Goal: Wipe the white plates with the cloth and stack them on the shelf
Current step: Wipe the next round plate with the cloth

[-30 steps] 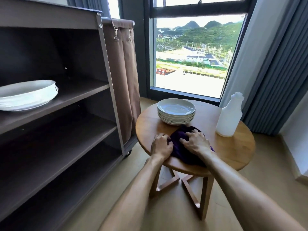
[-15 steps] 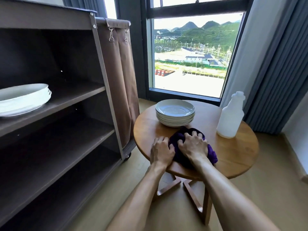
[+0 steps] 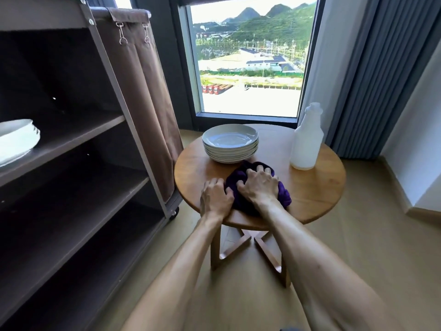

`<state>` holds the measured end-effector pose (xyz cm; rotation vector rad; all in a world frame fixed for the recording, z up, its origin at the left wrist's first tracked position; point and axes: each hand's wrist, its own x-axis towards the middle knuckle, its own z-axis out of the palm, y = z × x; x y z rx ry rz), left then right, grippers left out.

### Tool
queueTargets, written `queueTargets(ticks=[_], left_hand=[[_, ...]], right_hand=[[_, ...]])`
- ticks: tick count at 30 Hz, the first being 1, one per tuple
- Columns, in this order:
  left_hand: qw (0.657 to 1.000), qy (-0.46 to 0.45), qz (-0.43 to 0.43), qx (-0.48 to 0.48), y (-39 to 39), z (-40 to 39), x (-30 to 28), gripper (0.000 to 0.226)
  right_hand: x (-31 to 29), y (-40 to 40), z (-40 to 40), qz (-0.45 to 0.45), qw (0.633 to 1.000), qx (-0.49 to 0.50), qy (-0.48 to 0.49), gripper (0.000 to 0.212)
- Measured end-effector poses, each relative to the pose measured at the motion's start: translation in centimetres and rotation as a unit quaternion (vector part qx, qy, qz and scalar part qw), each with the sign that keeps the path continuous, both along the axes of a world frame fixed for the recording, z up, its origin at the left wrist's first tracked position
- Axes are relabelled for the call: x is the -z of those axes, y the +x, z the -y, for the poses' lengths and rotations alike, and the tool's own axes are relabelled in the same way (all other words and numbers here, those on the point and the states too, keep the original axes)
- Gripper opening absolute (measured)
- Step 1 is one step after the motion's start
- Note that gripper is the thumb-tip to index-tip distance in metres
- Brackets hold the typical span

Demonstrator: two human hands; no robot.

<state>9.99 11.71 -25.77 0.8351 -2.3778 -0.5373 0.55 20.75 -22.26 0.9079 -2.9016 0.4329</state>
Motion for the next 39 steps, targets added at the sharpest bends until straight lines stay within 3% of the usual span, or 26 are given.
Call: queueTargets(ticks=[16,20,24,30,33,39], left_hand=[[1.000,0.002,0.008,-0.005,-0.1,0.4,0.3,0.024],[0.990,0.119,-0.038,-0.058,-0.5,1.8,-1.7,0.024],[0.955,0.264,-0.095,-0.091,-2.5,4.8,-3.8,0.024],[0.909,0.359,-0.167,-0.131,-7.8,8.2,-6.6,0.046],[0.908,0.357,-0.122,-0.182,-9.2,10.2,-7.3,0.050],[0.933,0.293,-0.077,-0.193,-10.2,11.8,-8.3,0.041]], right_hand=[[0.0,0.3,-0.1,-0.007,1.000,0.001,0.012,0.039],[0.3,0.3,-0.3,-0.024,0.998,0.049,0.010,0.038],[0.5,-0.1,-0.5,-0.009,0.996,0.087,-0.002,0.039],[0.8,-0.8,0.1,0.004,0.995,0.099,-0.019,0.041],[0.9,-0.9,0.3,0.007,0.994,0.104,-0.039,0.041],[1.1,-1.3,0.4,0.009,0.993,0.111,-0.049,0.040]])
